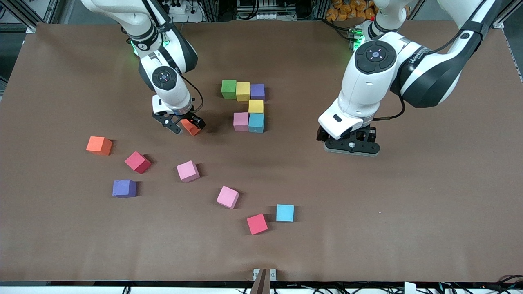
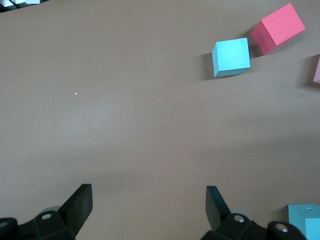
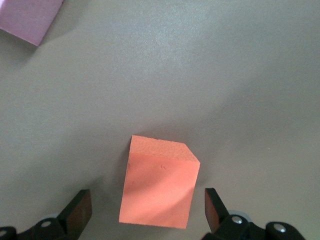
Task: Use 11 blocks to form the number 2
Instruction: 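Move the right gripper to the orange cube and close on it, then lift the orange cube and carry it beside the pink cube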
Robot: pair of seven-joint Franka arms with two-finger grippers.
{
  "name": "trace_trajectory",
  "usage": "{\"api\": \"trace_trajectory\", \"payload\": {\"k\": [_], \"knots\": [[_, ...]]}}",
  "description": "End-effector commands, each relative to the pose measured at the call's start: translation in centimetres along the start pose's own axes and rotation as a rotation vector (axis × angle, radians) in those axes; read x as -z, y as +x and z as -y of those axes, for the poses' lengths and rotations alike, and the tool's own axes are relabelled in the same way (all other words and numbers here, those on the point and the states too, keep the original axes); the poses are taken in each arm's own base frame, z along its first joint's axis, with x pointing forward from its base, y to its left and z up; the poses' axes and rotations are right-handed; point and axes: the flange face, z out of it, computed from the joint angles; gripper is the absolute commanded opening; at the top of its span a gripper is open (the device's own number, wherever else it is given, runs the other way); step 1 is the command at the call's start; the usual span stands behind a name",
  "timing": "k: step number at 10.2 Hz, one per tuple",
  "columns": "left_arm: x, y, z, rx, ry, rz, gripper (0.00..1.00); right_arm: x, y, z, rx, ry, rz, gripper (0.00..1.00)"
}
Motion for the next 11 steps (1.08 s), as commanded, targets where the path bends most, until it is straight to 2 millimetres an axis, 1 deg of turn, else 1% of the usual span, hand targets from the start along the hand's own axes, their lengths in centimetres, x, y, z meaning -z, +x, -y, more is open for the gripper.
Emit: {"api": "trace_trajectory", "payload": {"k": [1, 2, 3, 4, 5, 6, 8, 9, 10, 11], "knots": [[0.2, -0.2, 0.6, -0.014, -0.007, 0.018, 1.00, 0.2, 0.8, -1.3, 0.030, 0.021, -0.008, 1.00], [0.3, 0.2, 1.8, 0.003, -0.005, 0.018, 1.00, -0.3, 0.8, -1.5, 0.045, 0.035, -0.012, 1.00], [0.6, 0.0, 1.6, -0.002, -0.003, 0.014, 1.00, -0.8, 0.7, -1.6, 0.052, 0.039, -0.011, 1.00], [1.3, -0.4, 0.5, -0.013, -0.011, 0.007, 1.00, -1.1, 1.0, -1.8, 0.044, 0.036, -0.007, 1.00], [1.4, -0.5, 0.5, -0.019, -0.014, 0.007, 1.00, -1.6, 0.9, -1.8, 0.045, 0.027, 0.000, 1.00], [1.7, -0.7, -0.1, -0.037, -0.042, 0.019, 1.00, -2.0, 0.9, -1.8, 0.045, 0.024, 0.003, 1.00], [1.2, -0.8, -0.1, -0.030, -0.065, 0.042, 1.00, -2.4, 0.8, -1.9, 0.044, 0.018, 0.008, 1.00], [1.2, -1.1, -0.9, -0.038, -0.070, 0.048, 1.00, -2.5, 0.8, -1.9, 0.044, 0.017, 0.009, 1.00], [1.2, -1.3, -1.1, -0.030, -0.106, 0.073, 1.00, -2.5, 0.8, -1.9, 0.044, 0.016, 0.010, 1.00], [0.5, -1.2, -1.0, -0.029, -0.144, 0.104, 1.00, -2.5, 0.8, -1.9, 0.044, 0.016, 0.010, 0.90]]}}
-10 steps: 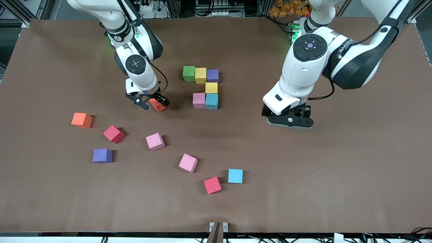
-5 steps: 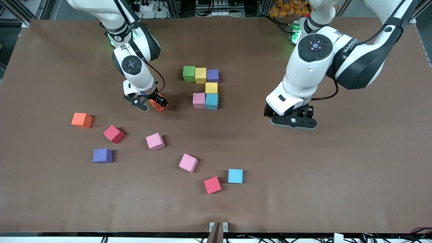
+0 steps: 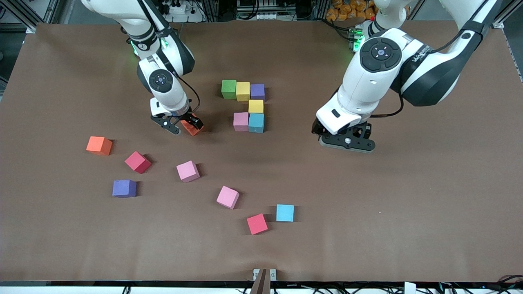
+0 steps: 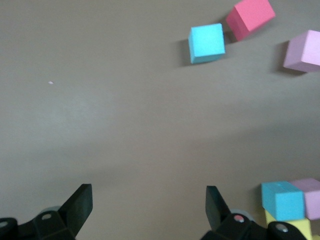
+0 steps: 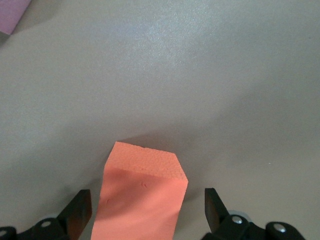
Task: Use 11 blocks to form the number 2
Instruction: 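Lift the orange cube and carry it beside the pink cube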
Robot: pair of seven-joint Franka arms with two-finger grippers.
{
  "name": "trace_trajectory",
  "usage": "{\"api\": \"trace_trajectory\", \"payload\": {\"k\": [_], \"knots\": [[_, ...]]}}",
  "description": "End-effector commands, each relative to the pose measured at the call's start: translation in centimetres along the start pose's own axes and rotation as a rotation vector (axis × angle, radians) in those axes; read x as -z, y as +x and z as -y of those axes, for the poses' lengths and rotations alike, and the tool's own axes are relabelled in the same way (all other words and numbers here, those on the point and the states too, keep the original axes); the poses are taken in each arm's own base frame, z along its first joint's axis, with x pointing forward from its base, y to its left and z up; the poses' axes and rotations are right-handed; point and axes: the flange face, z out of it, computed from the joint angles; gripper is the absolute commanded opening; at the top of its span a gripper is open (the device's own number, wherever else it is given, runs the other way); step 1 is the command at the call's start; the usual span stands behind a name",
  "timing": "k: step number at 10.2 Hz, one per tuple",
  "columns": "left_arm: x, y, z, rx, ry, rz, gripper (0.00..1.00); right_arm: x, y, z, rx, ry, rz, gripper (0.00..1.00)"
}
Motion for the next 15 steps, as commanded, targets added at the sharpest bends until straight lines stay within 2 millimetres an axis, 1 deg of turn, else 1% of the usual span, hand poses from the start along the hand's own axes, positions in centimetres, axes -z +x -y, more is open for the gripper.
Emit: {"api": "trace_trajectory", "payload": {"k": [1, 2, 3, 5, 6, 7, 8, 9, 10, 11, 12, 13, 14, 15], "knots": [[0.1, -0.3, 0.1, -0.053, -0.044, 0.039, 1.00, -0.1, 0.3, -0.4, -0.010, 0.010, 0.002, 0.50], [0.3, -0.4, 0.1, -0.080, -0.044, 0.035, 1.00, -0.1, 0.4, -0.5, -0.031, 0.016, 0.013, 0.13], [0.1, -0.3, 0.2, -0.086, -0.048, 0.037, 1.00, -0.1, 0.4, -0.5, -0.053, 0.022, 0.026, 0.00], [-0.1, 0.1, 0.5, -0.086, -0.044, 0.025, 1.00, 0.2, 0.5, -0.3, -0.065, 0.032, 0.029, 0.00], [-0.6, 0.3, 0.7, -0.083, -0.063, 0.038, 1.00, 0.5, 0.8, -0.2, -0.132, 0.057, 0.063, 0.00], [-1.2, 1.5, 2.3, -0.071, -0.094, 0.047, 1.00, 0.7, 1.0, 0.0, -0.186, 0.078, 0.092, 0.00], [-1.4, 1.9, 3.9, -0.131, -0.103, 0.051, 1.00, 1.1, 1.3, 0.3, -0.217, 0.084, 0.103, 0.00], [-1.1, 1.6, 3.9, -0.188, -0.087, 0.047, 1.00, 2.0, 1.6, 1.1, -0.279, 0.096, 0.102, 0.00], [-0.2, 1.6, 3.6, -0.190, -0.069, 0.027, 1.00, 2.7, 1.6, 1.8, -0.325, 0.079, 0.116, 0.00], [-0.2, 1.9, 4.2, -0.178, -0.076, 0.027, 1.00, 3.0, 1.6, 2.0, -0.345, 0.060, 0.129, 0.00], [-0.3, 2.2, 5.3, -0.167, -0.071, 0.026, 1.00, 3.1, 1.4, 2.6, -0.390, 0.057, 0.131, 0.00], [-0.5, 2.5, 6.9, -0.157, -0.073, 0.029, 1.00, 2.9, 1.0, 3.7, -0.437, 0.052, 0.136, 0.00], [-0.8, 2.5, 6.6, -0.160, -0.077, 0.033, 1.00, 2.5, 0.2, 4.8, -0.486, 0.043, 0.140, 0.00], [-0.4, 2.3, 6.0, -0.168, -0.068, 0.025, 1.00, 2.1, -0.2, 5.7, -0.545, 0.036, 0.144, 0.00]]}}
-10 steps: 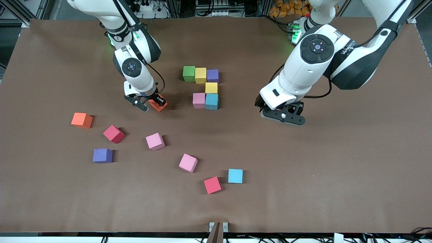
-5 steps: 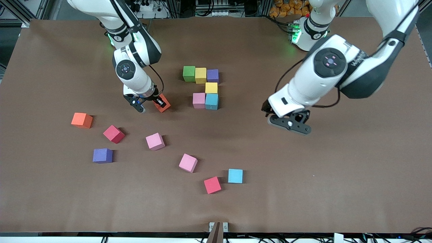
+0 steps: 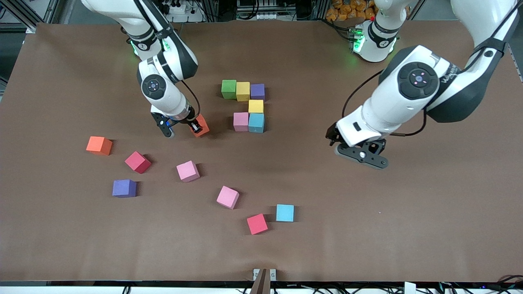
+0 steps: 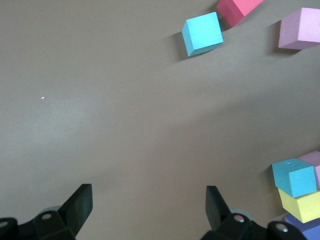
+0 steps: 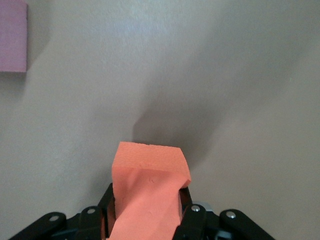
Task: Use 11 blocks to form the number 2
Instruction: 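Lift the orange cube and carry it beside the pink cube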
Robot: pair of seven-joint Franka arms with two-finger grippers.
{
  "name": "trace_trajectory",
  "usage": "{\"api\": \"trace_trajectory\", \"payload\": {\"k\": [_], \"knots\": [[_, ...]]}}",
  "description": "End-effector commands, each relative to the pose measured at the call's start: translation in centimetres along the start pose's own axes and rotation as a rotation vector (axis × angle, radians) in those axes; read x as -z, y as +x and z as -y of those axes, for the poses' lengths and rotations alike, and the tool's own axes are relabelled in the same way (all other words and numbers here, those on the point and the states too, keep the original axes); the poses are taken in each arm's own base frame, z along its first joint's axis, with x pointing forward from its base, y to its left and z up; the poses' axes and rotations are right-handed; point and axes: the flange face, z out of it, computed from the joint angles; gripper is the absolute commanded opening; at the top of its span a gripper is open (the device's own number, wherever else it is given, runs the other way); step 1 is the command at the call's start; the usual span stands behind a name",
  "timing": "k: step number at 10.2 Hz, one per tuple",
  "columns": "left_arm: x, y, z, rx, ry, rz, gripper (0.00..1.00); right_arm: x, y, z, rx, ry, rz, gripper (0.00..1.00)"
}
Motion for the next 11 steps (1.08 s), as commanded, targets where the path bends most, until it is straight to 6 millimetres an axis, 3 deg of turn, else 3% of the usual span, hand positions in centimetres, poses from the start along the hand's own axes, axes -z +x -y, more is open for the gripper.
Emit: {"api": "trace_trajectory", "payload": {"k": [1, 4, 9, 11], "knots": [[0.8, -0.3, -0.9, -0.025, 0.000, -0.003, 1.00, -1.2, -2.6, 2.1, -0.139, -0.017, 0.018, 0.00], [0.9, -0.5, 0.1, -0.013, 0.013, 0.011, 1.00, -1.1, -5.5, 3.6, -0.284, -0.054, 0.016, 0.00], [0.2, -0.5, -0.1, -0.013, 0.009, 0.022, 1.00, -1.6, -6.8, 3.4, -0.459, -0.060, 0.001, 0.00], [0.1, -0.6, -0.3, -0.016, 0.011, 0.025, 1.00, -2.1, -7.6, 3.5, -0.451, -0.058, 0.002, 0.00]]}}
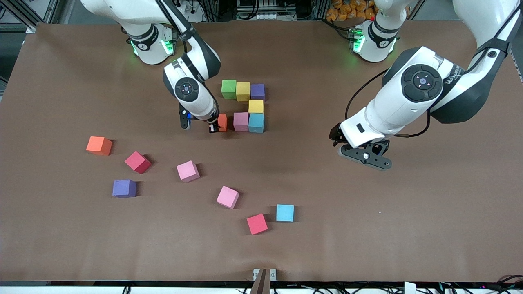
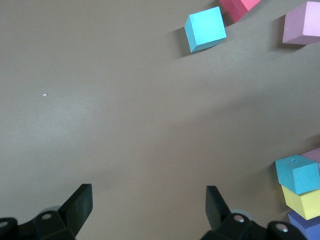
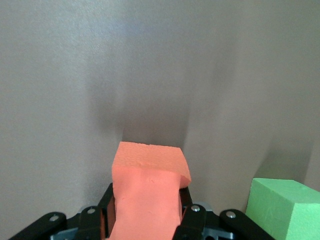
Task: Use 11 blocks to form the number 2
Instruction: 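Lower the orange cube onto the table and open the right gripper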
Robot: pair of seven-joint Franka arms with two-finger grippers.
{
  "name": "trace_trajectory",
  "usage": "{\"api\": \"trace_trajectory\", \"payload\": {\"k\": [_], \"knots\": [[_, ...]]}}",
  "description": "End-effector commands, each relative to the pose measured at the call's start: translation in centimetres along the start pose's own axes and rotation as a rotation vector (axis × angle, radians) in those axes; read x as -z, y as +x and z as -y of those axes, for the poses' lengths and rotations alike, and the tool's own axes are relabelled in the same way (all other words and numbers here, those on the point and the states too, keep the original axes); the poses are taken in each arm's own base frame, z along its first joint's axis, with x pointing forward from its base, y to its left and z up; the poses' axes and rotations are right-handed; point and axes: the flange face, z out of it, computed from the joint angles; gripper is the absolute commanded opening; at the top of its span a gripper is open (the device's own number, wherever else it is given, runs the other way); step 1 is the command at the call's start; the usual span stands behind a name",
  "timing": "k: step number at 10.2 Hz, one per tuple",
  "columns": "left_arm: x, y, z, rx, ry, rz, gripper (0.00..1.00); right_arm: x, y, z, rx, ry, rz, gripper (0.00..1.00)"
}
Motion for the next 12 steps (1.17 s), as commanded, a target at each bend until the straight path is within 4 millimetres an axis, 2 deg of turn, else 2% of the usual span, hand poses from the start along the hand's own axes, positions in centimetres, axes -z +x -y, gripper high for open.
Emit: {"api": "trace_trajectory", "payload": {"k": [1, 5, 12], "knots": [[0.2, -0.4, -0.1, -0.011, 0.006, 0.013, 1.00, -0.5, -1.3, 0.3, -0.018, 0.001, 0.006, 0.00], [0.4, -0.4, -0.1, -0.011, 0.009, 0.014, 1.00, -0.7, -3.0, 0.9, -0.008, 0.008, 0.015, 0.00], [0.2, -0.6, 0.1, -0.012, 0.013, 0.025, 1.00, -1.0, -3.2, 0.6, 0.004, 0.004, 0.006, 0.00]]}}
